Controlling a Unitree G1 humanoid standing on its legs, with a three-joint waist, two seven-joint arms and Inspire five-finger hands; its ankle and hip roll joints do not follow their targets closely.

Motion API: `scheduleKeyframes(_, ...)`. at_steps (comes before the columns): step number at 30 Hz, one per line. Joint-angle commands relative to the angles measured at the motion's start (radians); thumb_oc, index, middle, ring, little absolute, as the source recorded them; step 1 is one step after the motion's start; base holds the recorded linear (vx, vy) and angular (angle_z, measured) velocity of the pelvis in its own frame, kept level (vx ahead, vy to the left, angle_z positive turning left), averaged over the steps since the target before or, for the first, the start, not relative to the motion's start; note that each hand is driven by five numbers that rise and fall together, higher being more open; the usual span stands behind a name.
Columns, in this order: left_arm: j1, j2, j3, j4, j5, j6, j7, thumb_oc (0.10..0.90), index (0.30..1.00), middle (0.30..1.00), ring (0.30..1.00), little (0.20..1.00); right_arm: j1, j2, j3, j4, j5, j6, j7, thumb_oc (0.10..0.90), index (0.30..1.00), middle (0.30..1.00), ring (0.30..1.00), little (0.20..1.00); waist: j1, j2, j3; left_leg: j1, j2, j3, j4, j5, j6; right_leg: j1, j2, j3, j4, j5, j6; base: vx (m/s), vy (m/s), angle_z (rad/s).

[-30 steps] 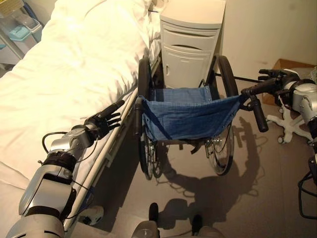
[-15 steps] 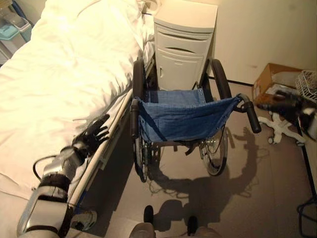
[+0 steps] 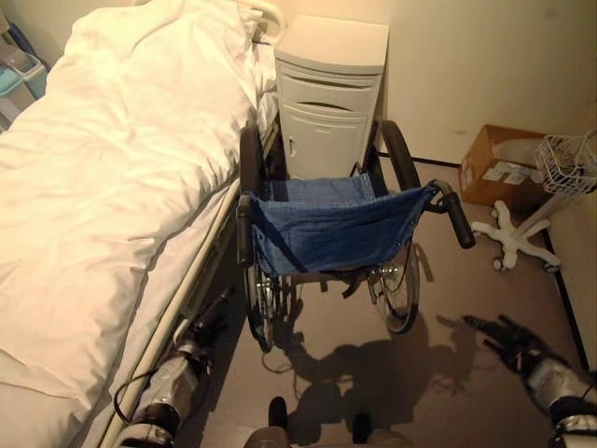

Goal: Push the wheelchair next to the bed

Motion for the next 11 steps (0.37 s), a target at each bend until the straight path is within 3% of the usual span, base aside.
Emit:
scheduleKeyframes(1,-0.032,-0.011,-0.005,0.033,0.135,-0.184,-0.009,0.8,0.9,0.9,0.9,0.9,-0.038,0.025,0.063,0.009,-0.057,-0.222,0.042,0.8,0.9,0.9,0.9,0.9,0.034,-0.008,-0.078,0.085,-0.039,0.016,0.007,-0.105,0.008,-0.021,0.003,0.023,0.008,0.06,-0.026,0.0,-0.023,-0.04)
scheduleKeyframes(6,0.015,-0.062,-0.065,0.054,0.247,-0.255,0.037,0.8,0.9,0.9,0.9,0.9,0.019,0.175,0.187,-0.023,-0.127,-0.376,-0.022,0.8,0.9,0.9,0.9,0.9,0.031,0.002,-0.081,0.084,-0.044,0.01,0.007,-0.106,0.012,-0.022,0.006,0.029,0.004,0.059,-0.031,0.0,0.0,0.0)
scheduleKeyframes(11,0.035,-0.114,-0.122,0.063,0.285,-0.267,0.064,0.8,0.9,0.9,0.9,0.9,0.045,0.248,0.238,-0.026,-0.123,-0.446,0.015,0.8,0.9,0.9,0.9,0.9,0.024,0.015,-0.077,0.081,-0.048,0.011,0.007,-0.104,0.014,-0.026,0.007,0.036,0.005,0.063,-0.032,-0.02,0.019,0.0)
